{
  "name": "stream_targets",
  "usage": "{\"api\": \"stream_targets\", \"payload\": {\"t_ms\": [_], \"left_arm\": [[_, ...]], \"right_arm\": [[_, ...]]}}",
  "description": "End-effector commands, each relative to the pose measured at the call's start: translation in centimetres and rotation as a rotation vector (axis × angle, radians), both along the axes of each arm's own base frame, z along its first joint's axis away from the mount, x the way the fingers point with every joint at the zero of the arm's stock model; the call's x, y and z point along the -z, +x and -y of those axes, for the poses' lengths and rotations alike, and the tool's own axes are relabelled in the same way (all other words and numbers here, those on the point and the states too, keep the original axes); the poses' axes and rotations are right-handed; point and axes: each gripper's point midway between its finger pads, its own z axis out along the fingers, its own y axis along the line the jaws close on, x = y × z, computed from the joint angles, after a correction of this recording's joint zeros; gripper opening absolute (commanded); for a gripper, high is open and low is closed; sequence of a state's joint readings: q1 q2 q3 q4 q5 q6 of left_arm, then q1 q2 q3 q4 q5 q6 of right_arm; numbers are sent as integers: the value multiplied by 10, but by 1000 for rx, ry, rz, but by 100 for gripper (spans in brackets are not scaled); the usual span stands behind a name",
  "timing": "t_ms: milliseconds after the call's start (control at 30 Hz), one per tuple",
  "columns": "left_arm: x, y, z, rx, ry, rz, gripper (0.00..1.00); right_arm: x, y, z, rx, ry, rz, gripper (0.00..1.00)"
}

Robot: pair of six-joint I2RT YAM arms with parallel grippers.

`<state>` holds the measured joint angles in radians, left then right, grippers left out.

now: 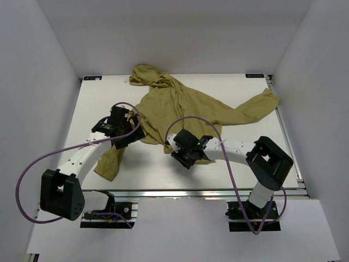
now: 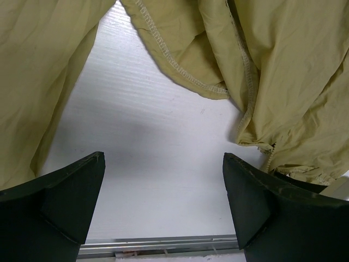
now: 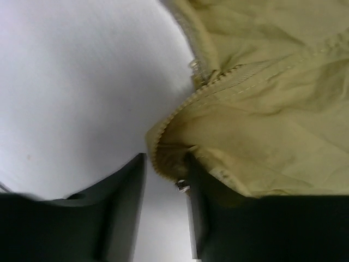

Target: Zip up the jacket

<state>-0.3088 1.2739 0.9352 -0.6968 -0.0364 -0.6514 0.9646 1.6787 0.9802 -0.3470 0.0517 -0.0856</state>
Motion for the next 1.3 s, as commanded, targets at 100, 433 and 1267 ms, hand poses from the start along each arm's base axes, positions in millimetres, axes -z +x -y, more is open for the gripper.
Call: {"api": "stream_targets", "payload": {"t_ms": [100, 433, 1267], "left_arm": [[-7, -1, -5, -10, 7, 34, 98], [-20, 1, -1, 6, -15, 72, 98], [-26, -9, 1, 31, -34, 58, 98]], "right_arm": [[-16, 30, -13, 175, 46, 128, 9], [-118, 12, 45, 711, -95, 59, 0], [-91, -36, -20, 475, 211, -290, 88]]}}
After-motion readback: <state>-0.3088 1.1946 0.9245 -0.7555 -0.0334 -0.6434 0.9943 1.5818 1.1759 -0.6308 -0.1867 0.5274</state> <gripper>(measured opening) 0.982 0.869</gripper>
